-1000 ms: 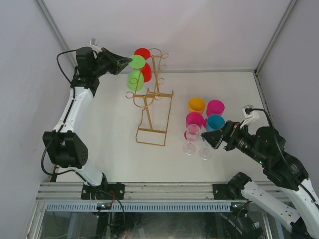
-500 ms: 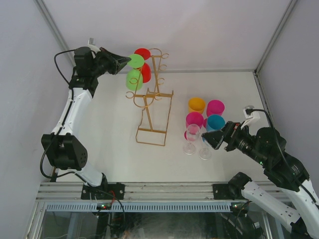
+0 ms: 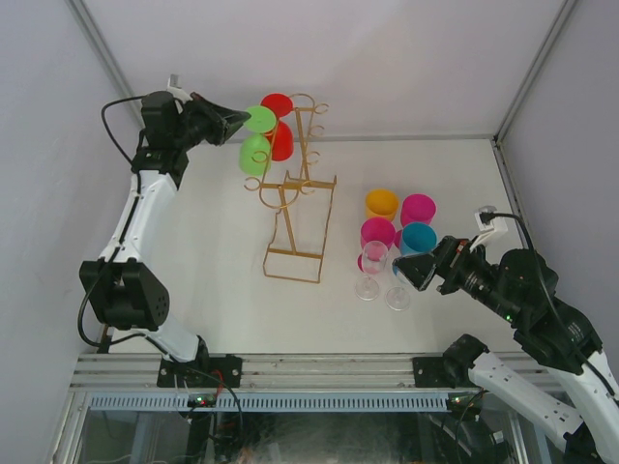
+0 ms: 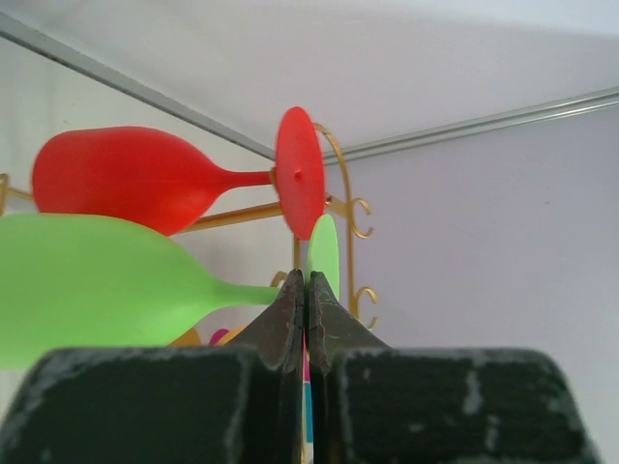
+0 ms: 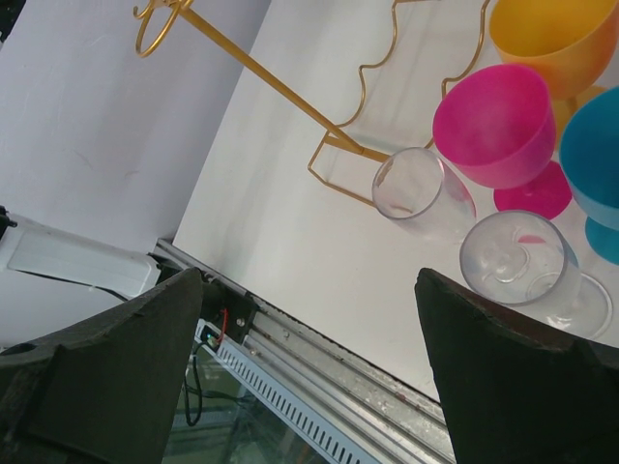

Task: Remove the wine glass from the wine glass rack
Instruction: Pick up the wine glass from the wine rack.

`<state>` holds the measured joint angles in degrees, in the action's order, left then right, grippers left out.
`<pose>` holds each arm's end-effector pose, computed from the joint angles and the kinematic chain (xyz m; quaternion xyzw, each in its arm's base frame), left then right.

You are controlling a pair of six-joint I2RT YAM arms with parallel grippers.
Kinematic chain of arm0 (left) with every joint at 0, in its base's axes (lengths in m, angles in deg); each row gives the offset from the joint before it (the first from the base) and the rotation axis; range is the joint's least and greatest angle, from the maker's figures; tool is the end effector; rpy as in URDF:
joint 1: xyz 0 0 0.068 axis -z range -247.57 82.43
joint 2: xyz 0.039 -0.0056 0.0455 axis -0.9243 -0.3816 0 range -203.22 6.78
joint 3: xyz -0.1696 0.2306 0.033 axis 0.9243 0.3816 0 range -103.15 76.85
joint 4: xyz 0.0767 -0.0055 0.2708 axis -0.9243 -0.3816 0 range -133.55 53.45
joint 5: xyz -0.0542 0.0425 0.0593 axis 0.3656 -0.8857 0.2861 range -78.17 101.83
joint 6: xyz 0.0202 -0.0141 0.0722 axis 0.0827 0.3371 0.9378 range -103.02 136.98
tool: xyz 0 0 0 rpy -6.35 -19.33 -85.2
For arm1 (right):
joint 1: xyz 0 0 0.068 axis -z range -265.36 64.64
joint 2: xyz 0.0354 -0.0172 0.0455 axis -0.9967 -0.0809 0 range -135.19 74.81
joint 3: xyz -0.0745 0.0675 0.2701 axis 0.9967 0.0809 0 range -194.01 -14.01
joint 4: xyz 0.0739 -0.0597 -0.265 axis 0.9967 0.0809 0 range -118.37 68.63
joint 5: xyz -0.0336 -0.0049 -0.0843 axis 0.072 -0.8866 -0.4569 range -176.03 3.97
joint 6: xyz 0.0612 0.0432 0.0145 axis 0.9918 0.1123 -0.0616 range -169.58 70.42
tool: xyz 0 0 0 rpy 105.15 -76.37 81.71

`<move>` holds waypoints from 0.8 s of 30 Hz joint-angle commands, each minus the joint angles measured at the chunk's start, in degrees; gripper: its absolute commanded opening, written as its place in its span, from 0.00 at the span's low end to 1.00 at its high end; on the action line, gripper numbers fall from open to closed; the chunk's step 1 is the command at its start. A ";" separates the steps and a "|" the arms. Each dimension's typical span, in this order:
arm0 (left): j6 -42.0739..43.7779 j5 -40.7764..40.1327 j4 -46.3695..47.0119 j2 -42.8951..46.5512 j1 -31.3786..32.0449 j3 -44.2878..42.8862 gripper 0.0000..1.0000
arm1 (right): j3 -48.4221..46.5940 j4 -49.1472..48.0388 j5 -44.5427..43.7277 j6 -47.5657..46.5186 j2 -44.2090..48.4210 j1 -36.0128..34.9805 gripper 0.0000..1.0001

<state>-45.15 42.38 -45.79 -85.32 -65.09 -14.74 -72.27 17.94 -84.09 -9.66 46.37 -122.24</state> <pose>0.4231 -0.0511 0.4288 -0.2196 0.7243 -0.5025 0.4179 0.0851 0.0666 0.3919 0.0111 0.8010 0.3823 0.4605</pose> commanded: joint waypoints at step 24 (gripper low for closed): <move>28.46 -27.83 -10.59 37.47 -2.14 19.98 0.00 | 3.55 -5.25 -0.09 -0.49 5.79 0.23 0.90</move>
<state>-21.17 21.72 -59.58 -57.63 -67.01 -0.21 -69.93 17.13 -84.36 -9.92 50.76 -122.22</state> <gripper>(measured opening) 0.009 0.905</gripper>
